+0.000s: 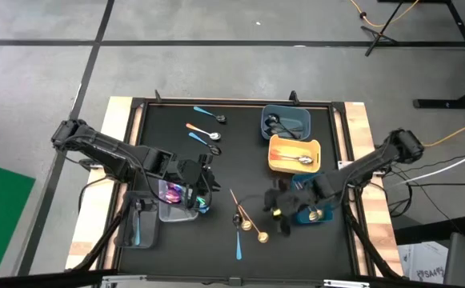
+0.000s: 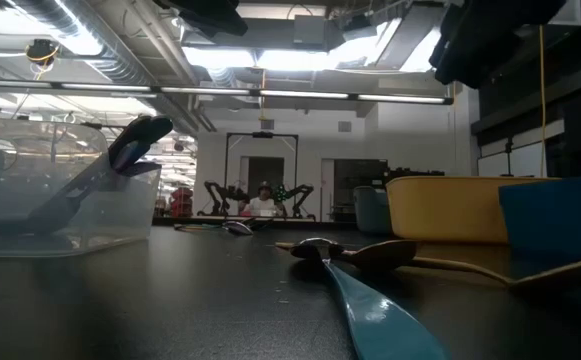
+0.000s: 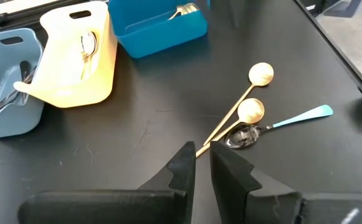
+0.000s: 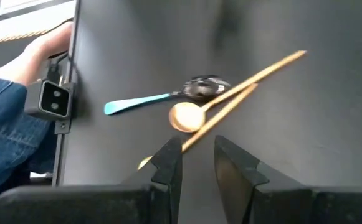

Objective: Sort silverware by color (type)
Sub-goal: Put the yellow spoon into the blue bin

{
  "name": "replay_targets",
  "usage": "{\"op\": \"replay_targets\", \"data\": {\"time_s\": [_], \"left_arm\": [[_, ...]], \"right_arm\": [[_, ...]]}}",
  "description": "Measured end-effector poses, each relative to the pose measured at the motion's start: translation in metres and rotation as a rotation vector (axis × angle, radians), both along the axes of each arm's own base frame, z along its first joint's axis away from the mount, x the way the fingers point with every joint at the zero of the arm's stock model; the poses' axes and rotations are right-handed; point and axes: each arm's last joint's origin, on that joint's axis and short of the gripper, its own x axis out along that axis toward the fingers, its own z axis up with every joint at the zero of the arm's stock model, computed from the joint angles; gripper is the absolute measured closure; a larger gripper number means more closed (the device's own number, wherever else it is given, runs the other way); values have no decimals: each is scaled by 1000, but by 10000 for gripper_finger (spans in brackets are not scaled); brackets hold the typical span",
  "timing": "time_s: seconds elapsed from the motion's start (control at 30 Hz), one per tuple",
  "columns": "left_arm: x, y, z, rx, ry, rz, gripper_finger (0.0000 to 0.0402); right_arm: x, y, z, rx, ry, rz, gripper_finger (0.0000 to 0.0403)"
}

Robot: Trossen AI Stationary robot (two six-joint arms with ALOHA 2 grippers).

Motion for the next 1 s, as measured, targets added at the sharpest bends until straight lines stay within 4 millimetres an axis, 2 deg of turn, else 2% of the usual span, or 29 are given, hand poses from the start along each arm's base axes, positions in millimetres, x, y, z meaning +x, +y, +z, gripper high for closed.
{"op": "replay_targets", "data": {"time_s": [0.2, 0.4, 0.7, 1.0], "left_arm": [[0, 0, 0, 0, 0, 0, 360], [0, 0, 0, 0, 0, 0, 360], [0, 0, 0, -1, 1, 1, 360], [0, 0, 0, -1, 1, 2, 360]], "right_arm": [[8, 30, -24, -66, -33, 15, 320], [8, 50, -50, -164, -19, 3, 320], [9, 60, -79, -168, 28, -167, 320], [19, 67, -90, -96, -12, -222, 320]]}}
